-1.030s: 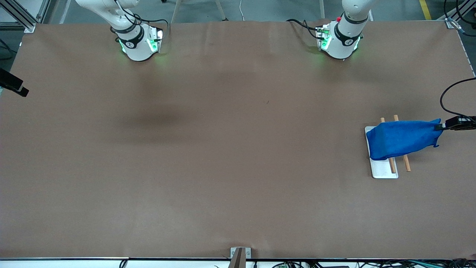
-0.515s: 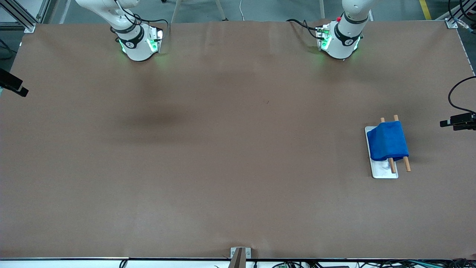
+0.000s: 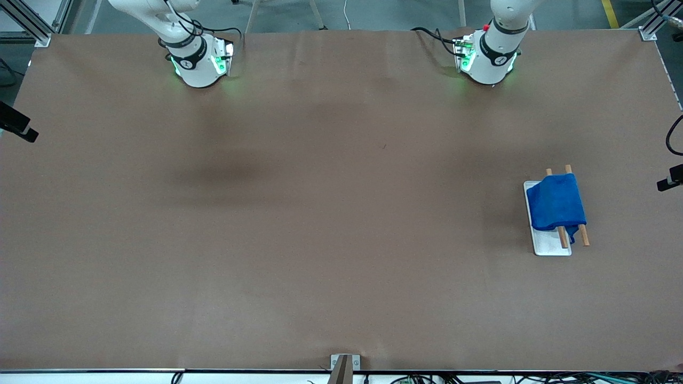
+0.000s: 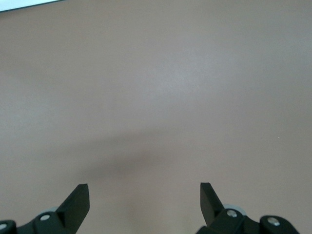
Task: Right arm passes towel to left arm to hang
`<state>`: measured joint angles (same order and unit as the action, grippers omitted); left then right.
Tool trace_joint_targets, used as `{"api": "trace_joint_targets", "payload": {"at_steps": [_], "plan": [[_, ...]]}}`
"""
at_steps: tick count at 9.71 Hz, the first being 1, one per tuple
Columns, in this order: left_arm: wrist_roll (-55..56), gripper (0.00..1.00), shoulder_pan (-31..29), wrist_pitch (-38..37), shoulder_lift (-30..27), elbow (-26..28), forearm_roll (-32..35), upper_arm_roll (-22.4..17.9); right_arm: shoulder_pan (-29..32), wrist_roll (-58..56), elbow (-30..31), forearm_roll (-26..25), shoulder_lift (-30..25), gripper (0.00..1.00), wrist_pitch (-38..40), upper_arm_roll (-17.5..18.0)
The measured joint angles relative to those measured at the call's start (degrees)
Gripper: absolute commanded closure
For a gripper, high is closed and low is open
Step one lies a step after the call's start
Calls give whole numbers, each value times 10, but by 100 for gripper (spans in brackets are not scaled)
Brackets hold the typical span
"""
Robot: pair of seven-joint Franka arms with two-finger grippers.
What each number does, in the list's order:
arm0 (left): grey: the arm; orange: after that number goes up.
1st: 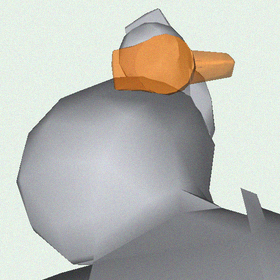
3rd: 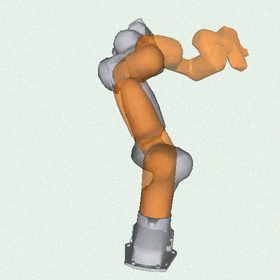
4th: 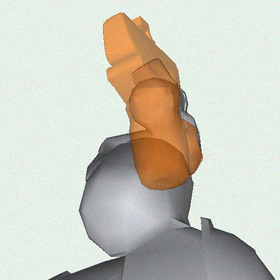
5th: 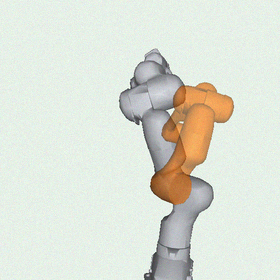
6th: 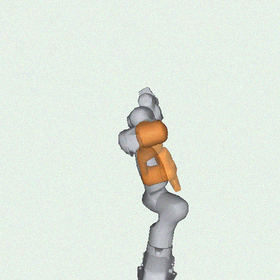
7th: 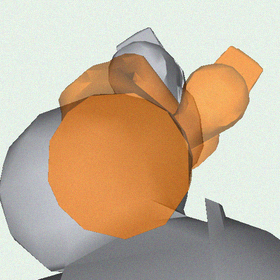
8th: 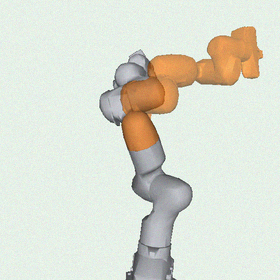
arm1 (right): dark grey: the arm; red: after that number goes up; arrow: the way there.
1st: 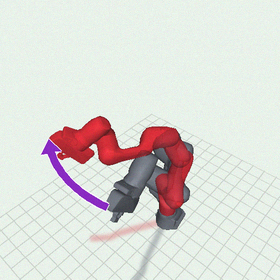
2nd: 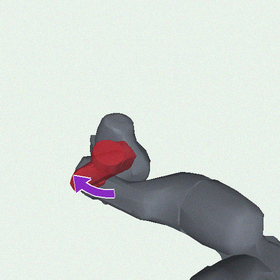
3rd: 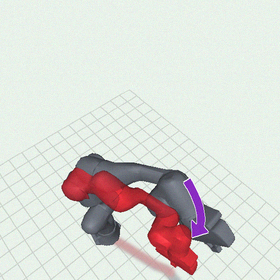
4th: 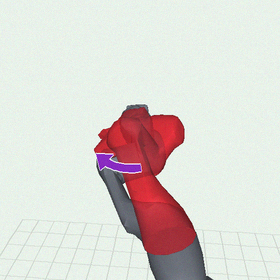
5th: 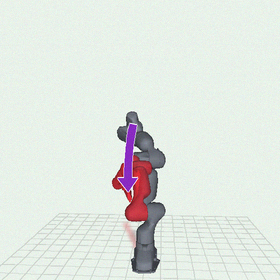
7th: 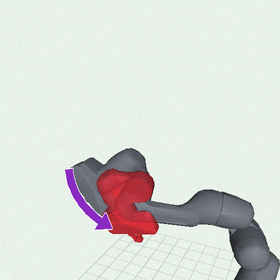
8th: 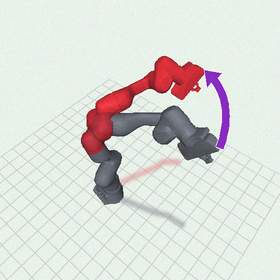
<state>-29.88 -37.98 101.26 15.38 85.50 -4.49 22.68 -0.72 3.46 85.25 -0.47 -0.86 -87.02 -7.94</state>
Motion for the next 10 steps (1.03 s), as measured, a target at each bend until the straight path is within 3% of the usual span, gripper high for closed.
{"api": "trace_joint_targets", "payload": {"at_steps": [3,5,6,10], "plan": [[79,0,6,5,-41,1,10,81,0,0,0,2,1,0,-1,0],[107,0,23,4,-79,10,11,96,1,0,0,2,1,0,-1,0],[115,0,56,-1,-103,20,11,77,1,0,0,2,1,0,-1,1],[127,0,263,-35,-215,86,11,-128,1,0,0,3,1,0,-1,1]]}}
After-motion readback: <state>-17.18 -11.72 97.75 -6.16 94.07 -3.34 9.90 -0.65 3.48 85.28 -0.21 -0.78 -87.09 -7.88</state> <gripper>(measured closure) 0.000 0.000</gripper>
